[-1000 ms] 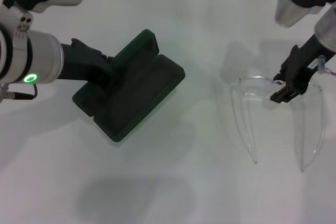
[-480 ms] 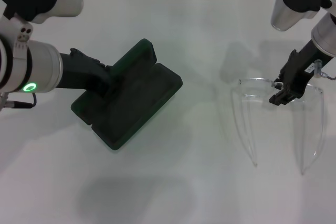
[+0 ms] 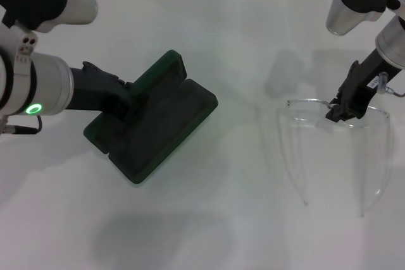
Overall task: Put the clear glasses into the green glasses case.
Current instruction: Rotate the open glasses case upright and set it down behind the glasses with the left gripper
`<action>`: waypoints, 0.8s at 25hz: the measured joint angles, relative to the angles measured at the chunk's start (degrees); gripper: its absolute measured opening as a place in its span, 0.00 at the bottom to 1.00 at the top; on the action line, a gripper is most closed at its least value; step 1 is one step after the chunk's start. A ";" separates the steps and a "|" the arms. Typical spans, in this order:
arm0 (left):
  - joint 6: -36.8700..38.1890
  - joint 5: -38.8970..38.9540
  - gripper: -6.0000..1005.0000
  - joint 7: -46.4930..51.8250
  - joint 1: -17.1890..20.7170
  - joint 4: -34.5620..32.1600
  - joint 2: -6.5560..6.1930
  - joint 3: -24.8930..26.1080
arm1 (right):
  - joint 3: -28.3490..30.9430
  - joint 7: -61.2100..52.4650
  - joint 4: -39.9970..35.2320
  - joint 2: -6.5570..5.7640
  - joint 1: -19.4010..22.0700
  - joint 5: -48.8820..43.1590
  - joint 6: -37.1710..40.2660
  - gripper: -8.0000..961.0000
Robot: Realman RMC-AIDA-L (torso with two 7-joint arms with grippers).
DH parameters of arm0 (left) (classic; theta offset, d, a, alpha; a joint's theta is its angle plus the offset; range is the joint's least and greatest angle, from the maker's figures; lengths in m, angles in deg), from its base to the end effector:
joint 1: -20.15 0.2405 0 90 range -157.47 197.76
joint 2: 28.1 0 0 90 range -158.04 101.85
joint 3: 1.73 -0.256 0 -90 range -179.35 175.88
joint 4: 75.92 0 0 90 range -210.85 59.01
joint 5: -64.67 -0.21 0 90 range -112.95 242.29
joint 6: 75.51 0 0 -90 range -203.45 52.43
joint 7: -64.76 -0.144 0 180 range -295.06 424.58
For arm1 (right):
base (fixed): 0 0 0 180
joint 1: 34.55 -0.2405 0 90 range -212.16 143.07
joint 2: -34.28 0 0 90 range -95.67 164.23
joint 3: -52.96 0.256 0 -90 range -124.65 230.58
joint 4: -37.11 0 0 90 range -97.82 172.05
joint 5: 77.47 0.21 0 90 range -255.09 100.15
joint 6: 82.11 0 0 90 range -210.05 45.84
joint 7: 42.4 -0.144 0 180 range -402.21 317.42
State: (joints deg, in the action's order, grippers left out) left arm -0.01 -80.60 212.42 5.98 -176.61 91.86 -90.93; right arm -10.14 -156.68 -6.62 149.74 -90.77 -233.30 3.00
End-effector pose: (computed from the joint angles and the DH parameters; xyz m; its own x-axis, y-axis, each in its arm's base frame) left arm -0.1699 0.3153 0.0136 0.8483 0.5278 0.0428 0.4640 -0.7019 -0.5404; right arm 0.1826 0.4155 -0.0007 0.8382 -0.3359 0.4296 -0.2502 -0.9369 -0.2443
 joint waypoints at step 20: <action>-0.72 -0.09 0.21 -5.02 -0.98 -0.78 -0.08 -0.05 | -0.03 -3.06 -44.36 0.35 25.36 18.64 11.03 0.10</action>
State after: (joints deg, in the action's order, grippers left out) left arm -0.73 -80.69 207.40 5.01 -177.39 91.77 -90.97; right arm -10.17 -159.74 -50.98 150.09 -65.41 -214.65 14.03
